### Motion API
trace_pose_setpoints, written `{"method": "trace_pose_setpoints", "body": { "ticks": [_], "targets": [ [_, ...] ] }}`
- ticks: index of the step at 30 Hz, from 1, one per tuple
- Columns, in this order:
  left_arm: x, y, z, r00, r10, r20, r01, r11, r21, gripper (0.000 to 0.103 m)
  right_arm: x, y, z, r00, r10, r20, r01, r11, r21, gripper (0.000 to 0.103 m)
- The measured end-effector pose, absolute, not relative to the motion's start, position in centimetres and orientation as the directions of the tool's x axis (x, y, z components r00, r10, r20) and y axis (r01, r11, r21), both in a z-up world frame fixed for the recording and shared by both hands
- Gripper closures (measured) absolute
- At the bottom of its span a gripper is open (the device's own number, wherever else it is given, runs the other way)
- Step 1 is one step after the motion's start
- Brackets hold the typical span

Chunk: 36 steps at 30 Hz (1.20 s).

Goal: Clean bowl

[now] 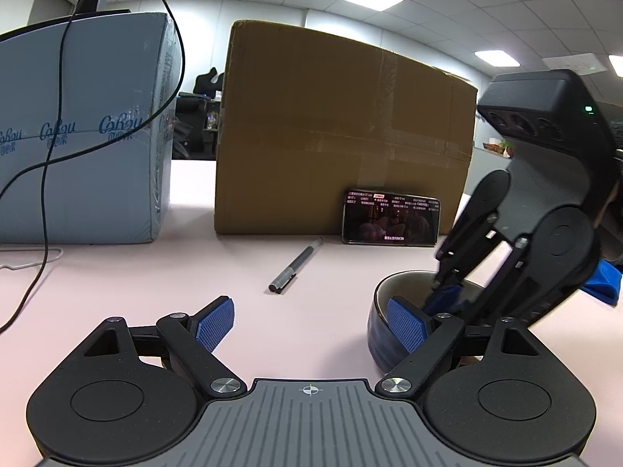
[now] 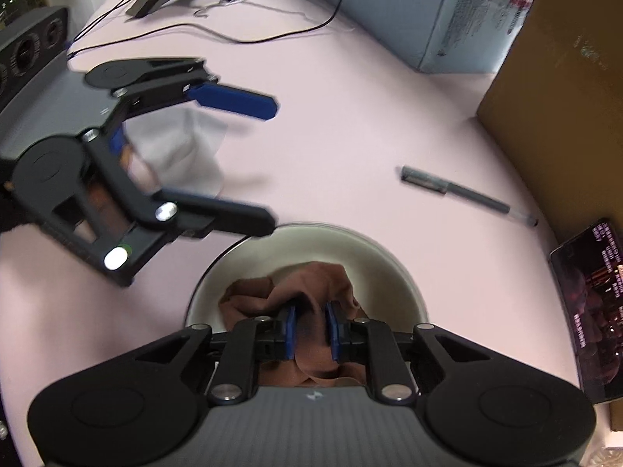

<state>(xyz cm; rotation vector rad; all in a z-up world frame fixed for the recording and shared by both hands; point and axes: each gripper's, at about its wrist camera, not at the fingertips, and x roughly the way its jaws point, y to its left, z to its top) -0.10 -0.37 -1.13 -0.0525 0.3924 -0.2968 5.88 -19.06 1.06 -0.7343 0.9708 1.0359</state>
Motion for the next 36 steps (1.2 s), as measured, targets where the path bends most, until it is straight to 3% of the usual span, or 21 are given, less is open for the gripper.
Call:
{"method": "trace_pose_setpoints", "body": {
  "ticks": [12,25,36],
  "targets": [
    [-0.2,-0.4,-1.1,0.881,-0.297,-0.369,0.279,0.955,-0.101,0.015,4.6,-20.0,1.2,0.213,0.303,-0.929,-0.934,0.342,-0.103,0.085],
    [-0.1,-0.6,-1.3,0.877,-0.301,-0.375,0.284,0.954,-0.1,0.015,5.0,-19.7,1.2,0.257,0.342,-0.904,-0.928,0.349,-0.132,0.084],
    [-0.2,-0.8,-1.4,0.877,-0.301,-0.375,0.285,0.954,-0.098,0.015,3.9,-19.8,1.2,0.189,0.374,-0.908,-0.946,0.316,-0.067,0.088]
  ]
}}
